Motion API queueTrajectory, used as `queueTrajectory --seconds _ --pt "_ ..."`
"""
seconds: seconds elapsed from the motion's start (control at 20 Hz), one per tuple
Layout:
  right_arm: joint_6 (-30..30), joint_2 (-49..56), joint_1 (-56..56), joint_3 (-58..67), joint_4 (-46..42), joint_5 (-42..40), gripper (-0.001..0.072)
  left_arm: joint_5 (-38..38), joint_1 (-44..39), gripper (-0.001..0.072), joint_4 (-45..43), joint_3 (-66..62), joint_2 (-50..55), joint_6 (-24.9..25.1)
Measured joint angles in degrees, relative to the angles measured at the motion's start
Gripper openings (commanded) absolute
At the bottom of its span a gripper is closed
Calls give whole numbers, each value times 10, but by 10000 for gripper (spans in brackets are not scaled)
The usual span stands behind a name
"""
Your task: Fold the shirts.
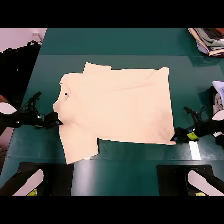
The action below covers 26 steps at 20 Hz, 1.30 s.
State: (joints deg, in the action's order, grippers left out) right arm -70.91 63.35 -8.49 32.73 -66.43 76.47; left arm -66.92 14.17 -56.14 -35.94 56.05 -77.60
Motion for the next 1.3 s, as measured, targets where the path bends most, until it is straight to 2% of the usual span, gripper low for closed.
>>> queueTrajectory --seconds 0.3,0.5,0.7,0.9,1.1,1.3 --pt "2 -58 42 188 12 23 14 -69 0 24 1 -217 -42 -6" --pt "-1 -125 39 378 22 -25 13 -86 0 24 1 -431 -90 -16" --pt "-1 -169 9 575 25 -73 13 -89 -1 23 2 -662 -109 -36" --pt "-3 -180 -39 734 23 -73 12 -57 0 22 8 -846 -116 -64" --pt "-10 -152 -61 847 21 -28 12 -36 0 22 40 -924 -117 -75" --pt "-23 -95 -68 860 23 29 12 -55 0 23 46 -854 -100 -79"
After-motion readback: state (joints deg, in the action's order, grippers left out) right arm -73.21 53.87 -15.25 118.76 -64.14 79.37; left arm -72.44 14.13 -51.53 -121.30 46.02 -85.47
